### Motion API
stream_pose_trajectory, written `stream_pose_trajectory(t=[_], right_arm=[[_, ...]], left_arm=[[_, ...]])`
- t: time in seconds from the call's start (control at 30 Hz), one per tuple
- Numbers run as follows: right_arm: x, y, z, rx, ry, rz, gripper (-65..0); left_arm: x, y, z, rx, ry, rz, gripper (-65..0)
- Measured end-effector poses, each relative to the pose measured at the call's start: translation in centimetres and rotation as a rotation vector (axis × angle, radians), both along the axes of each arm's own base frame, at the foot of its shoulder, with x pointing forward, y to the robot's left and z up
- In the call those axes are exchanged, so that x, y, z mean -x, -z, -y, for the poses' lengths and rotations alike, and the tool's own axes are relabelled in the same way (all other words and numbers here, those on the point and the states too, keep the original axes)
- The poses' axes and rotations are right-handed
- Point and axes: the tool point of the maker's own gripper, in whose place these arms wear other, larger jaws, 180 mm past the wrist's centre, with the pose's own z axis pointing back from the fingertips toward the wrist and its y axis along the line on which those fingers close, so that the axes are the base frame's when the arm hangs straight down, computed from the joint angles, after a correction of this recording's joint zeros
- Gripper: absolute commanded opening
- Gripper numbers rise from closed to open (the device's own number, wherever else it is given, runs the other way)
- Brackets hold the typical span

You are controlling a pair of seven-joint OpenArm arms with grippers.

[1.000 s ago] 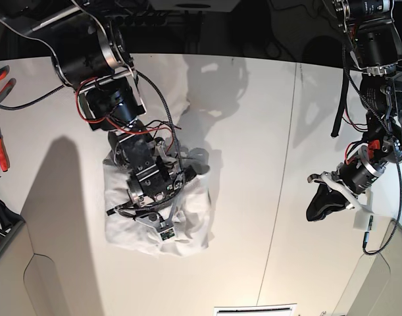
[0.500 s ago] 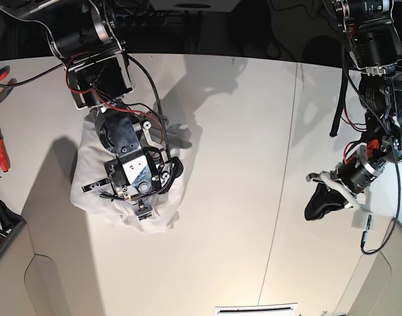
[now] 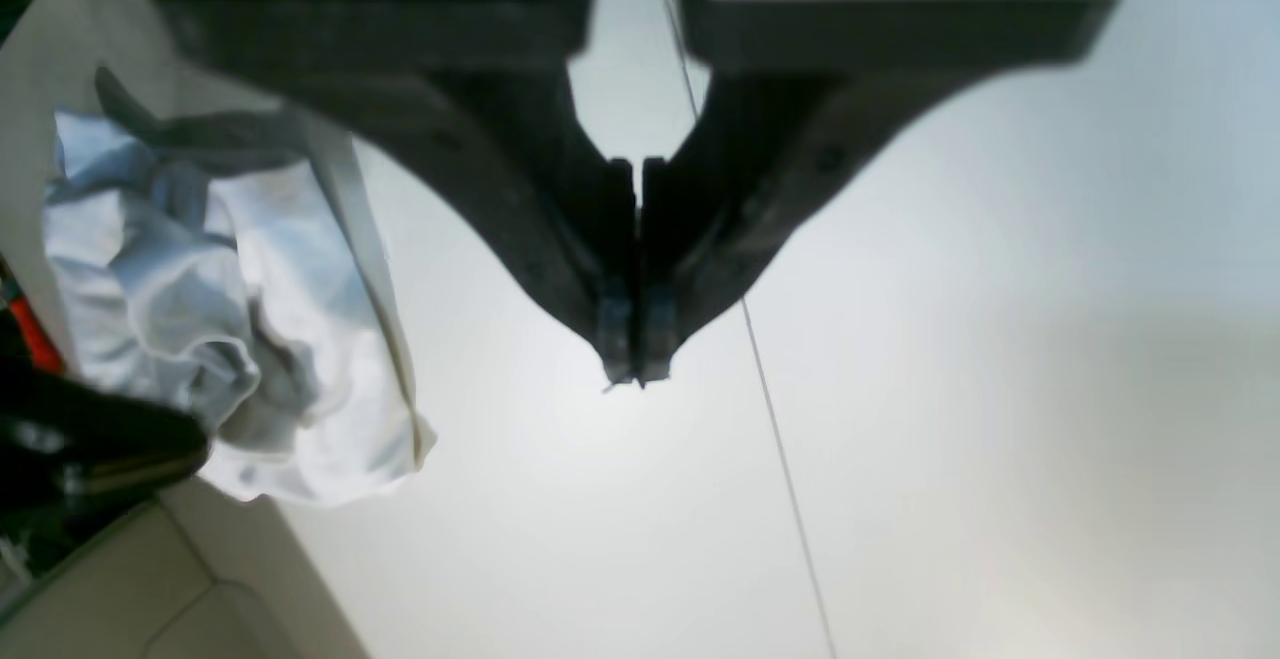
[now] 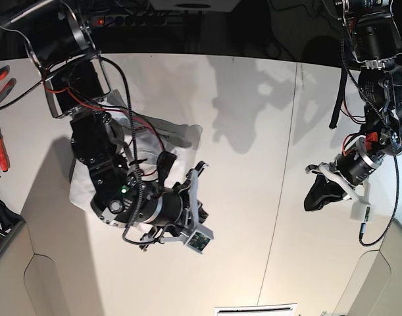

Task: Layout the t-shirt on the table in an organized manner, then fold the t-shirt properly
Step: 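Drag the folded shirt bundle with the right gripper toward the table edge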

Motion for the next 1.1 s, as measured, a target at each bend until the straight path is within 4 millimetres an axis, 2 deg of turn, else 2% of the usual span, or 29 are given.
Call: stream_pose_trajectory(t=[0.17, 0.27, 0.37, 0.57, 0.7, 0.8, 0.87, 0.97, 1.0, 1.1], right_arm=[[-0.6, 1.1, 7.3, 0.048, 0.089, -0.040, -65.0], [-1.0, 0.6, 10.1, 0.015, 0.134, -0.052, -65.0], [-1.5, 1.2, 11.5, -0.030, 0.163, -0.060, -65.0], [-1.3, 7.3, 14.1, -0.143, 0.280, -0.163, -65.0], [-0.4, 10.0, 14.3, -0.178, 0.334, -0.230, -65.0], [-0.3, 11.0, 15.0, -0.168, 0.383, -0.246, -65.0], [0.1, 12.2, 16.7, -0.054, 0.434, -0.263, -65.0], [-0.2, 13.0, 21.5, 0.144, 0.693, -0.246, -65.0], [-0.1, 12.9, 23.8, 0.225, 0.806, -0.230, -65.0], [2.8, 12.2, 30.7, 0.466, 1.058, -0.268, -65.0]], left_arm=[[0.7, 0.8, 0.0, -0.002, 0.001, -0.021, -65.0], [0.6, 0.7, 0.0, -0.002, 0.000, -0.020, -65.0], [0.7, 0.7, 0.0, -0.002, 0.000, -0.020, -65.0], [0.7, 0.7, 0.0, 0.000, 0.000, -0.020, -65.0], [0.6, 0.7, 0.0, 0.000, 0.000, -0.019, -65.0], [0.7, 0.7, 0.0, -0.002, 0.000, -0.020, -65.0], [0.6, 0.7, 0.0, -0.001, 0.000, -0.019, -65.0], [0.6, 0.7, 0.1, 0.001, 0.001, -0.019, -65.0], [0.6, 0.6, 0.0, 0.003, 0.000, -0.015, -65.0], [0.6, 0.6, -0.2, -0.004, -0.003, -0.016, -65.0]])
